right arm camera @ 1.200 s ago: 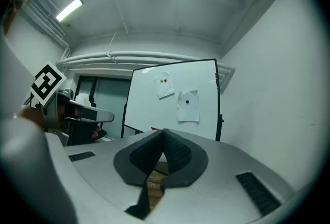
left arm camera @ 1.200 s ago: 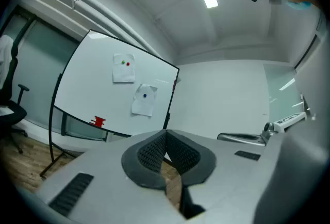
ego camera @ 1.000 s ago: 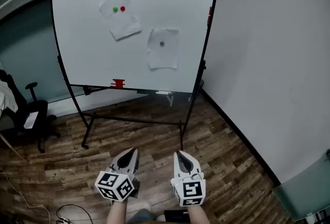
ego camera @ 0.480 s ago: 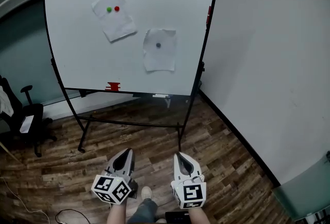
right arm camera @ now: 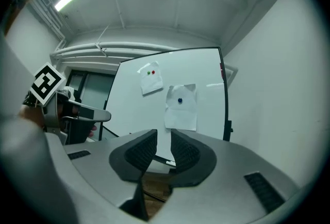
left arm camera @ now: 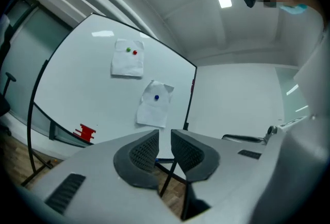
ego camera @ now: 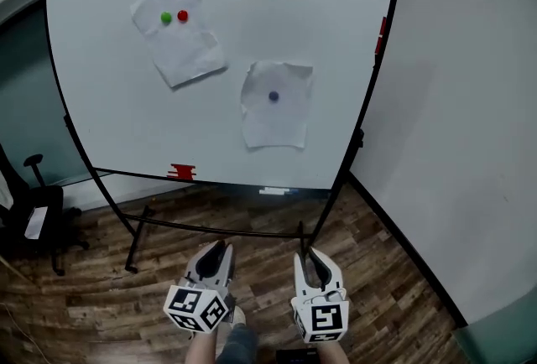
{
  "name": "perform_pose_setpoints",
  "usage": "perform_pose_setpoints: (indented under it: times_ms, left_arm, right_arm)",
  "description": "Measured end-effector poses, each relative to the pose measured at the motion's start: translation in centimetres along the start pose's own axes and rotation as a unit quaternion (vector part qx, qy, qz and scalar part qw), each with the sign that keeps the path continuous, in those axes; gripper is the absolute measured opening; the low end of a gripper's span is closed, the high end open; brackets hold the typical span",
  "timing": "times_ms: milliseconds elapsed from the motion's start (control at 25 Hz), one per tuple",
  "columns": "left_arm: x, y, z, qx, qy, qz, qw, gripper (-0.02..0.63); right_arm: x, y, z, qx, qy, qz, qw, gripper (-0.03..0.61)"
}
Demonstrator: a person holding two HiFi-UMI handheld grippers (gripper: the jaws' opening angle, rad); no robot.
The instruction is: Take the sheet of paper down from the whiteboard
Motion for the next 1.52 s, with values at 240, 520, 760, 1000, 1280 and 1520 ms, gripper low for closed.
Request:
perform_pose_setpoints:
  times_ms: [240,520,760,1000,1280,1520]
  left_arm:
    - [-3.1,13.0,-9.0,0.014,0.033,-0.003,0.9993,0.109]
    - [-4.3,23.9,-15.3,0.041,0.050,0.004,0.9979,0.109]
    - [-4.6,29.0,-16.8,0.062,0.047,0.009,0.9969,0.109]
    - [-4.4,32.4,-17.0,0.079,0.060,0.012,0.9950,0.109]
    - [-4.9,34.5,-16.6,0.083,0.075,0.016,0.9936,0.109]
    - [-5.6,35.5,-16.1,0.090,0.072,0.028,0.9929,0.107]
  right_arm:
    - [-2.5,15.7,1.9,0.009,0.001,0.016,1.000,0.101]
    - [-4.5,27.3,4.4,0.039,-0.021,0.032,0.999,0.104]
    - [-6.3,31.5,5.5,0.046,-0.030,0.063,0.996,0.104]
    - [-7.4,34.7,6.6,0.044,-0.049,0.084,0.994,0.107]
    - [-8.4,37.3,7.0,0.032,-0.063,0.104,0.992,0.109]
    - [-9.2,38.8,7.2,0.034,-0.050,0.123,0.991,0.109]
Point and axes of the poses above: the fingertips, and each gripper's own axes: y forward along the fingers, z to its right, x out of its underside, the point moved 4 cm from there along -y, backward along the fingers, and after that the axes turned 15 degrees about y, right-handed, at the moved point
